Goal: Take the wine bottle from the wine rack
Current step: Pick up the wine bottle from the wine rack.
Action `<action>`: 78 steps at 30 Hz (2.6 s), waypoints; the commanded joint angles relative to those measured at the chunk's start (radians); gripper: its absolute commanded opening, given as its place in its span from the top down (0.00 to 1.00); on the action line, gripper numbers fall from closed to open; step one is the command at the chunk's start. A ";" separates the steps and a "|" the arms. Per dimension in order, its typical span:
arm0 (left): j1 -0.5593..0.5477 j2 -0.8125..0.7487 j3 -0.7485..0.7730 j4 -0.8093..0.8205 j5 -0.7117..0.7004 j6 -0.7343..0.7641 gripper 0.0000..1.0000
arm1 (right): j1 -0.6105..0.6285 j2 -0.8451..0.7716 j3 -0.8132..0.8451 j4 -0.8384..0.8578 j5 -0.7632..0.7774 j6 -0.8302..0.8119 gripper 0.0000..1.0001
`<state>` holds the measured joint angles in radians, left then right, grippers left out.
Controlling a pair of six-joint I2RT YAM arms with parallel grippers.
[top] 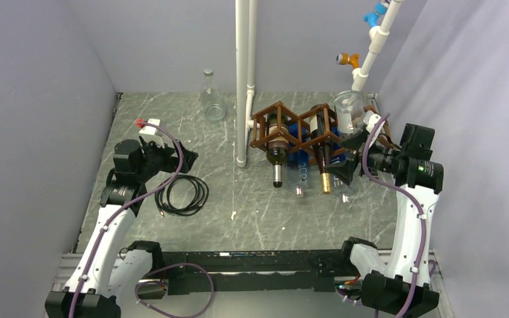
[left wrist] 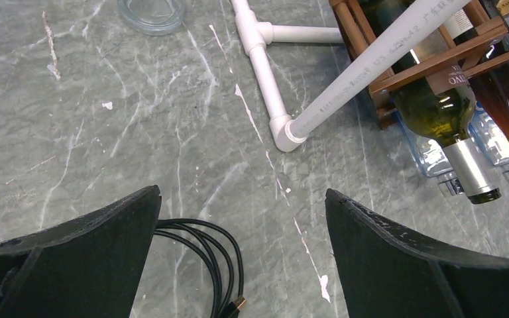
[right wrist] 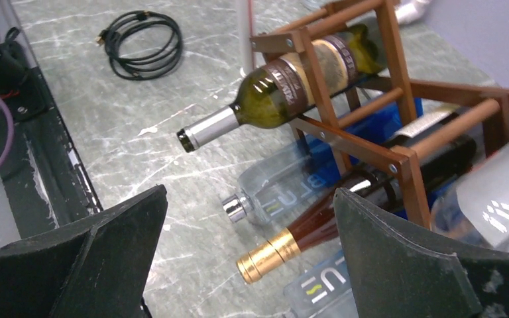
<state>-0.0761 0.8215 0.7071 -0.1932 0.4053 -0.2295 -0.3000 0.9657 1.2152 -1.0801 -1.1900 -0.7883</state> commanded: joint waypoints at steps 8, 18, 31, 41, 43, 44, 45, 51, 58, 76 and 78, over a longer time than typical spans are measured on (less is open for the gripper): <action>-0.001 0.016 0.033 -0.047 0.030 0.006 0.00 | -0.073 -0.033 -0.003 0.211 0.232 0.394 0.00; -0.001 0.031 0.042 -0.063 0.042 -0.003 0.00 | -0.122 -0.041 -0.042 0.304 0.319 0.521 0.00; -0.001 0.045 0.046 -0.066 0.067 -0.018 0.00 | -0.142 -0.024 -0.058 0.344 0.396 0.580 0.00; -0.001 0.048 0.048 -0.069 0.072 -0.019 0.00 | -0.146 0.006 -0.081 0.407 0.564 0.678 0.01; -0.001 0.049 0.049 -0.071 0.073 -0.018 0.00 | -0.145 0.017 -0.080 0.418 0.610 0.708 0.03; -0.001 0.049 0.049 -0.071 0.073 -0.018 0.00 | -0.146 0.021 -0.079 0.420 0.625 0.718 0.04; -0.001 0.050 0.049 -0.071 0.074 -0.019 0.00 | -0.146 0.024 -0.078 0.424 0.640 0.728 0.04; -0.001 0.050 0.051 -0.074 0.075 -0.019 0.00 | -0.132 0.065 -0.078 0.421 0.703 0.785 0.12; -0.001 0.048 0.051 -0.078 0.073 -0.017 0.01 | -0.088 0.149 -0.039 0.380 0.719 0.778 0.19; -0.001 0.054 0.054 -0.085 0.070 -0.013 0.00 | -0.007 0.250 -0.060 0.391 0.719 0.786 0.37; -0.001 0.055 0.054 -0.086 0.070 -0.014 0.00 | -0.005 0.256 -0.062 0.394 0.713 0.787 0.38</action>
<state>-0.0761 0.8707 0.7185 -0.2977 0.4561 -0.2340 -0.3122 1.2167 1.1339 -0.7097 -0.4717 -0.0227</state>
